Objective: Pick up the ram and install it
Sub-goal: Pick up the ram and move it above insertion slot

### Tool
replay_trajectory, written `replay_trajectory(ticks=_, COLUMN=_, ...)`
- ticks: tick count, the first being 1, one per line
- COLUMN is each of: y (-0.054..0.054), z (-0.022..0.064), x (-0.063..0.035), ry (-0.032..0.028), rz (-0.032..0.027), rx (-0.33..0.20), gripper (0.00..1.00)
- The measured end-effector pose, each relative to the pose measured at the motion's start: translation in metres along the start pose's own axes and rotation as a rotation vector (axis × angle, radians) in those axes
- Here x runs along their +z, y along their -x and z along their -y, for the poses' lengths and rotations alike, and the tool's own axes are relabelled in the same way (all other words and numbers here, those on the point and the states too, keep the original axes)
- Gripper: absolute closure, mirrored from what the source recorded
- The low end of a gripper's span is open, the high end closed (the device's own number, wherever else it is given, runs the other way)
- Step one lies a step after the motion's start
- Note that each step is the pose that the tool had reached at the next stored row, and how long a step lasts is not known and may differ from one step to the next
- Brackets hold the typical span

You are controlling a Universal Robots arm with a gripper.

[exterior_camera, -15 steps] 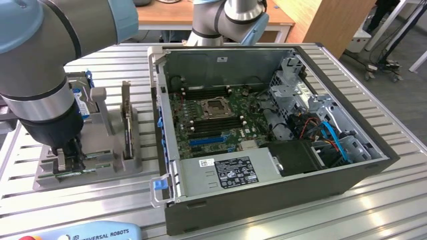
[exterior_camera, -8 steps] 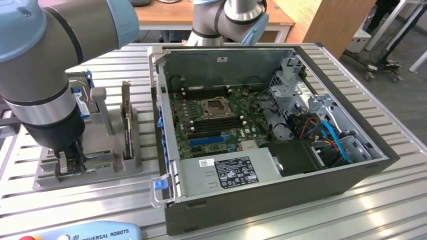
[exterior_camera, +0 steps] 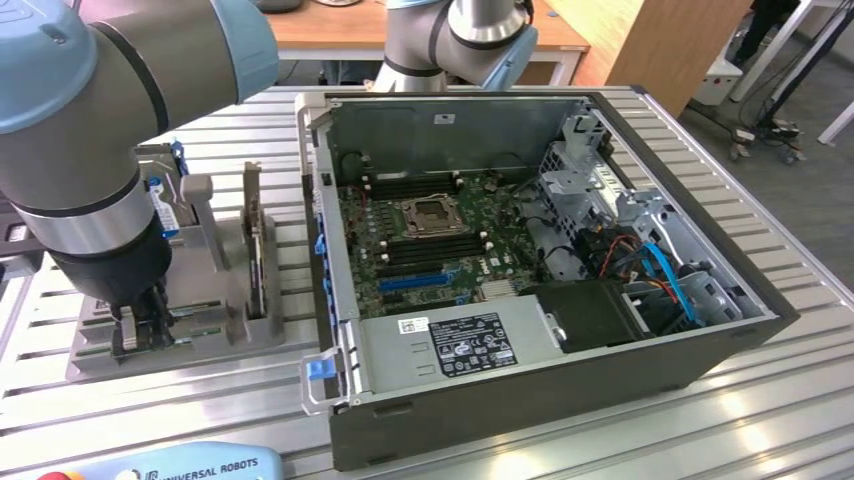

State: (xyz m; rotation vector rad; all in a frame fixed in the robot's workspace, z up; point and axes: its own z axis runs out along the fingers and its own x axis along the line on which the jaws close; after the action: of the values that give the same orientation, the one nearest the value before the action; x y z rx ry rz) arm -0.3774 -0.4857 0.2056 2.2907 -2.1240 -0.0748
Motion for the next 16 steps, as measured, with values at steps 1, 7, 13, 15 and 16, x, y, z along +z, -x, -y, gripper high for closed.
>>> replay_trajectory(ticks=1, y=0.0000, z=0.0000, x=0.0000, ry=0.0000, rz=0.0001, rx=0.000, gripper=0.70)
replay_trajectory(ticks=7, y=-0.0004, z=0.0056, x=0.0002, ry=-0.0001, rz=0.0001, rx=0.000, gripper=0.70)
replay_trajectory(ticks=13, y=-0.0009, z=0.0071, x=0.0010, ry=-0.0002, rz=0.0001, rx=0.000, gripper=0.70)
replay_trajectory(ticks=15, y=-0.0013, z=0.0071, x=0.0014, ry=-0.0002, rz=0.0001, rx=0.000, gripper=0.70)
replay_trajectory(ticks=16, y=-0.0015, z=0.0071, x=0.0016, ry=-0.0002, rz=0.0001, rx=0.000, gripper=0.70)
